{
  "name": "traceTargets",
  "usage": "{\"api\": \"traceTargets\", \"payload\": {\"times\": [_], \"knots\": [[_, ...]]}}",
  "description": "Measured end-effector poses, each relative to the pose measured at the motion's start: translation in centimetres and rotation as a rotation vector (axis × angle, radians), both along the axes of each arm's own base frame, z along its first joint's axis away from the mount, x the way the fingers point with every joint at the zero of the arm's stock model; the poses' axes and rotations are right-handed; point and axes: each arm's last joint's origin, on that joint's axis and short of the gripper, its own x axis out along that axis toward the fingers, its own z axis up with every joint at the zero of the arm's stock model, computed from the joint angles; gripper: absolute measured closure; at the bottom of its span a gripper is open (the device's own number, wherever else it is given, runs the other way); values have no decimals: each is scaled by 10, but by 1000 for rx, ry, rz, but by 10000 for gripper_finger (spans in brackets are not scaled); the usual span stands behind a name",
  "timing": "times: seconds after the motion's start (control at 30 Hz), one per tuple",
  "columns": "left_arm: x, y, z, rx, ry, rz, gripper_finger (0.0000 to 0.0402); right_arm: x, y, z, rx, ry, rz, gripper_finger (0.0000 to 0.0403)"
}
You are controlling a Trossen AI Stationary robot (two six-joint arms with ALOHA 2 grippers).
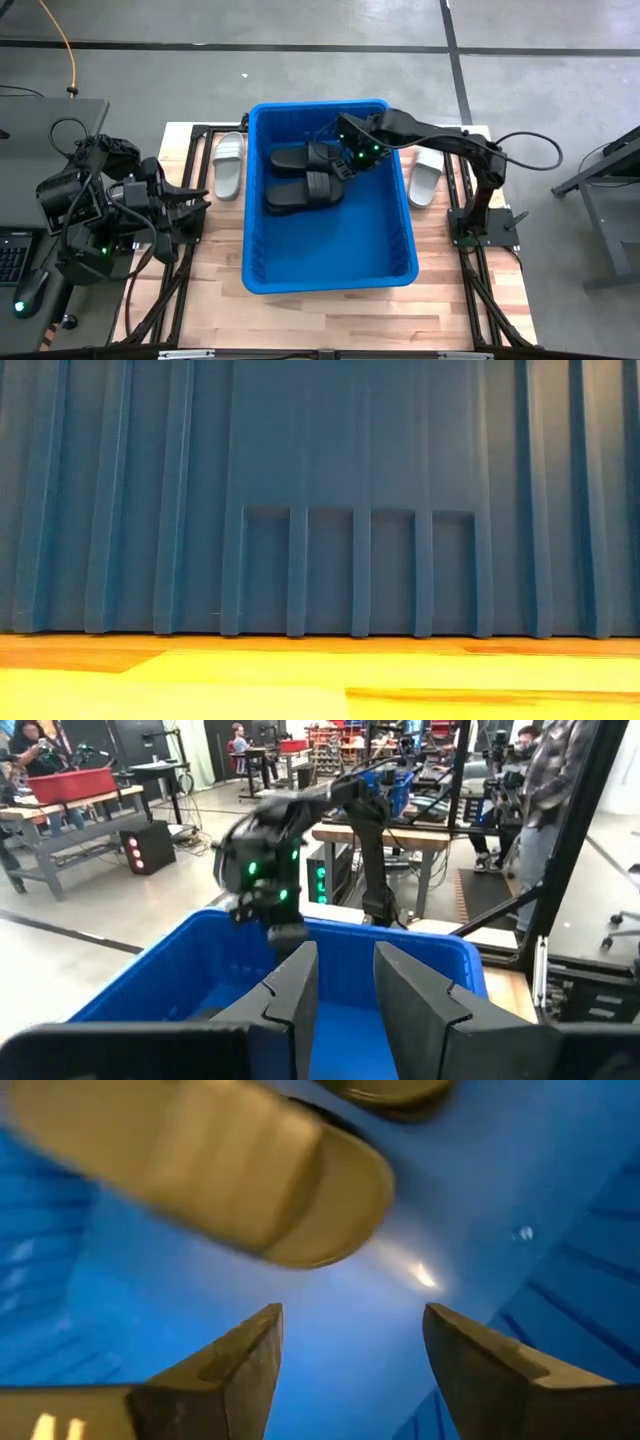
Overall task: Pick and place slides into bin
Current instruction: Adjust the bin
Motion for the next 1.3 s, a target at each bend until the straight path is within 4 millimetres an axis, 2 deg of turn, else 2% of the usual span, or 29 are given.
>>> {"api": "traceTargets", "payload": {"times": [0.17,0.33,0.47,0.63,0.77,0.9,1.03,1.17,1.3], "knots": [[0,0,0,36,20,-7,309,-2,22,46,-71,-76,130,179],[0,0,0,34,25,-10,309,-15,52,88,-159,-99,220,185],[0,0,0,34,25,-10,309,-25,79,112,-215,-155,281,187],[0,0,0,35,25,-10,309,-41,114,136,-193,-260,374,187],[0,0,0,35,25,-10,309,-53,141,141,-115,-289,416,187],[0,0,0,34,25,-10,309,-61,170,140,-36,-274,383,187],[0,-1,-1,22,45,-27,309,-70,212,130,44,-224,481,187],[0,-1,-2,9,65,-42,309,-92,259,127,115,-185,597,187],[1,-2,-2,10,68,-44,309,-117,294,127,141,-165,596,187]]}}
